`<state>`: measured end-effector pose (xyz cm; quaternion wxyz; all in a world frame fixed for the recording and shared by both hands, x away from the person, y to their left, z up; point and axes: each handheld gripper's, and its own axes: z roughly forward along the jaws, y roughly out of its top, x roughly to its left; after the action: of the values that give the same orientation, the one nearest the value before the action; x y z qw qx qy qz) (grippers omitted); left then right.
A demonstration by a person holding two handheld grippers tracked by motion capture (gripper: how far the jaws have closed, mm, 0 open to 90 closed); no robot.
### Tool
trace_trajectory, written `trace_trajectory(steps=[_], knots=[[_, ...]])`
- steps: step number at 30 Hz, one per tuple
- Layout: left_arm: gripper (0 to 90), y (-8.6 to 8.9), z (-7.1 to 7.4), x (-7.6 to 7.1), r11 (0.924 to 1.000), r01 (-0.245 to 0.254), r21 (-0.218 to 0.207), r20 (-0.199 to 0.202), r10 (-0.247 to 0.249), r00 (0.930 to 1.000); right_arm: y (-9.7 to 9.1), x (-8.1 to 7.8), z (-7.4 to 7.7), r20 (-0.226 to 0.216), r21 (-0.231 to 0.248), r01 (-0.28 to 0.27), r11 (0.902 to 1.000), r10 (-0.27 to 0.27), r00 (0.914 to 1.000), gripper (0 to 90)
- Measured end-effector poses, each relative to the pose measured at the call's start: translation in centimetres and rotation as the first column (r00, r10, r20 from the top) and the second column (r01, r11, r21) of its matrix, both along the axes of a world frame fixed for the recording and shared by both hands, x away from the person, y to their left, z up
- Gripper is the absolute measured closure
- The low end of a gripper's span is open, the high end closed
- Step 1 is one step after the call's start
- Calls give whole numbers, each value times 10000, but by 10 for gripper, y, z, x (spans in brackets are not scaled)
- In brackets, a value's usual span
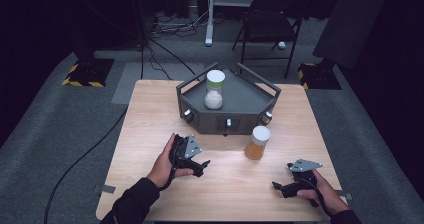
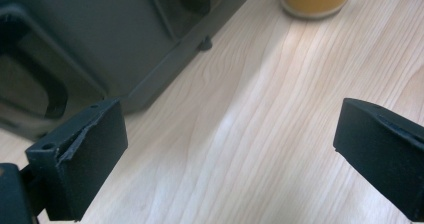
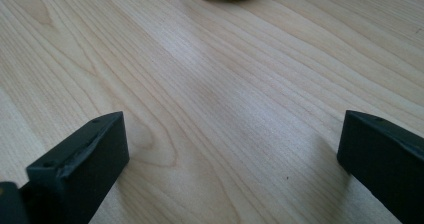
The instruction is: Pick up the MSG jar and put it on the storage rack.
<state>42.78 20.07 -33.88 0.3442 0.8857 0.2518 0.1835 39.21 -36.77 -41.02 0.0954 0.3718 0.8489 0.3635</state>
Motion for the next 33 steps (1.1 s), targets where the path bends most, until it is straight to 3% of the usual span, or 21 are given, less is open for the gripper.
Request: trace_trajectory(steps=[22, 28, 33], knots=[[12, 17, -9, -7, 9978, -140, 645, -949, 201, 9953, 0, 0, 0, -1, -1, 1, 10000, -1, 10000, 0], [12, 32, -13, -5, 9984, -435, 374, -1610, 490, 9857, 0, 0, 0, -1, 1, -1, 10000, 1, 10000, 0], [14, 41, -16, -6, 9967, -682, 445, -1853, 753, 9798, 0, 0, 0, -1, 0, 0, 10000, 0, 10000, 0]])
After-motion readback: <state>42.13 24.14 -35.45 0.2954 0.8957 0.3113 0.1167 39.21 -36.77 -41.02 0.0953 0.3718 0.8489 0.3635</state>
